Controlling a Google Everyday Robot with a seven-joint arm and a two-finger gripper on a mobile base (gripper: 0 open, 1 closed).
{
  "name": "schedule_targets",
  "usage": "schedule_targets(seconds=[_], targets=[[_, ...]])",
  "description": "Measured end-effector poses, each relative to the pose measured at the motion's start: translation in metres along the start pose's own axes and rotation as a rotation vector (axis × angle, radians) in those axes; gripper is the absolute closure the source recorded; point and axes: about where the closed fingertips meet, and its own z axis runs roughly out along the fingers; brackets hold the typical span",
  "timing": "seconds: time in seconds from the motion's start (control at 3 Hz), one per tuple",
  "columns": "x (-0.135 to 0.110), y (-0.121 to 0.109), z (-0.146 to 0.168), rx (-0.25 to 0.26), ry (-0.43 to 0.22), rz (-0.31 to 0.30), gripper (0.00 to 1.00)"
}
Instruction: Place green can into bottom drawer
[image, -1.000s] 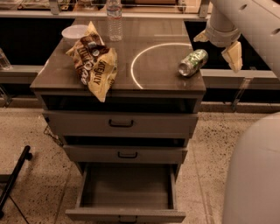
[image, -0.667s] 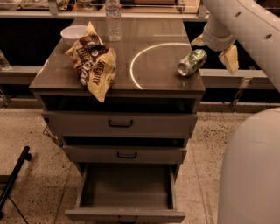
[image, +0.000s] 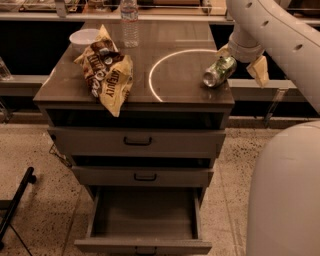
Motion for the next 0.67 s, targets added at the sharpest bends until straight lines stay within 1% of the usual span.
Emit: schedule_targets(seconds=[0.33,0.67], targets=[[-0.006,-0.006,-0.007,0.026,-0.025,-0.02,0.0],[-0.028,-0.025,-0.021,0.047,-0.061,-0.104,0.0]])
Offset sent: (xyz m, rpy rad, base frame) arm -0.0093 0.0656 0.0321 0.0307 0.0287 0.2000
